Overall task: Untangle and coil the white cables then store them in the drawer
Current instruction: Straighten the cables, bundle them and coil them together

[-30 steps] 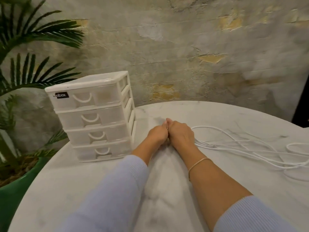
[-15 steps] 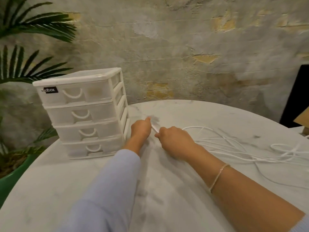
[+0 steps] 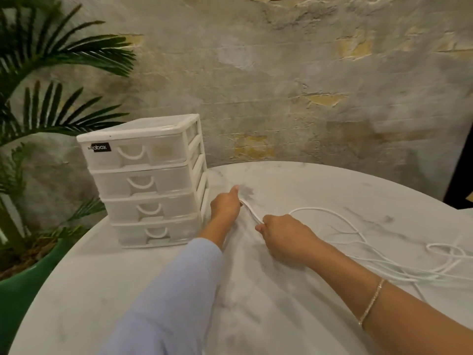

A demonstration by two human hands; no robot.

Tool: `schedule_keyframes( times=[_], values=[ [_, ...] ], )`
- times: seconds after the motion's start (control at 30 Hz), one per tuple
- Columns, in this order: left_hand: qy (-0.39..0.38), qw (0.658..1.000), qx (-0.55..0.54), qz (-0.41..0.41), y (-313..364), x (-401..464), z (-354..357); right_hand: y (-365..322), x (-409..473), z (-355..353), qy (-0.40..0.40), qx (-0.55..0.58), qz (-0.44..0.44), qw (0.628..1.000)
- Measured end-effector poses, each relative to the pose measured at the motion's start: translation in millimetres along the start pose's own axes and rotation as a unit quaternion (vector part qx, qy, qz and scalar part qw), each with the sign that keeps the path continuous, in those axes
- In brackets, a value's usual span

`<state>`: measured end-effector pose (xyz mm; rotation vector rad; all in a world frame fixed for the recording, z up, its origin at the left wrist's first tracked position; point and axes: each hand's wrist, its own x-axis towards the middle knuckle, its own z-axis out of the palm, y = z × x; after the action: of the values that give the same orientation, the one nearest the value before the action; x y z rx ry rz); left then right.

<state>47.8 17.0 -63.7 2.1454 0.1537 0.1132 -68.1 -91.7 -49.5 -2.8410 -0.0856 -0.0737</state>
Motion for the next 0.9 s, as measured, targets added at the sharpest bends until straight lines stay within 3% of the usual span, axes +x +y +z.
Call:
schedule_keyframes(
  times=[0.13, 0.2, 0.33, 0.37, 0.43, 0.5, 0.63, 0.7, 0.77, 0.9],
  values=[
    [-0.043, 0.999, 0.006, 0.021, 7.1, -3.9, -2.2, 3.7, 5.5, 0.9, 0.029, 0.036, 0.04, 0.998],
    [-0.053, 0.994, 0.086, 0.049, 13.3, -5.9, -5.7, 6.8, 6.3, 0.2, 0.031, 0.047, 0.052, 0.997],
    [0.051, 0.983, 0.15, 0.09, 20.6, -26.2, -14.1, 7.6, 3.1, -1.4, 0.049, 0.055, 0.057, 0.996],
    [0.041, 0.99, 0.116, 0.069, 21.1, -32.4, -13.7, 7.5, 3.4, -0.9, 0.056, 0.051, 0.057, 0.996],
    [-0.072, 0.996, -0.04, -0.037, 24.9, -44.6, -8.4, 6.3, 2.3, 1.2, 0.063, 0.027, 0.048, 0.996],
    [-0.192, 0.941, -0.241, -0.139, 27.7, -53.7, -5.0, 2.9, -2.6, 1.6, 0.054, -0.018, 0.015, 0.998],
    [-0.193, 0.808, -0.516, -0.209, 19.7, -51.6, 5.4, 4.0, -7.7, -1.8, -0.036, -0.043, -0.04, 0.998],
    [-0.188, 0.789, -0.548, -0.205, 15.8, -47.0, 6.8, 14.5, -6.5, -12.0, -0.096, -0.05, -0.026, 0.994],
    [-0.19, 0.794, -0.545, -0.19, 13.1, -40.7, 2.5, 31.6, -5.0, -27.4, -0.142, -0.118, 0.007, 0.983],
    [-0.199, 0.797, -0.541, -0.183, 10.8, -34.0, -0.4, 78.0, -1.3, -59.4, -0.122, -0.192, 0.099, 0.969]
  ],
)
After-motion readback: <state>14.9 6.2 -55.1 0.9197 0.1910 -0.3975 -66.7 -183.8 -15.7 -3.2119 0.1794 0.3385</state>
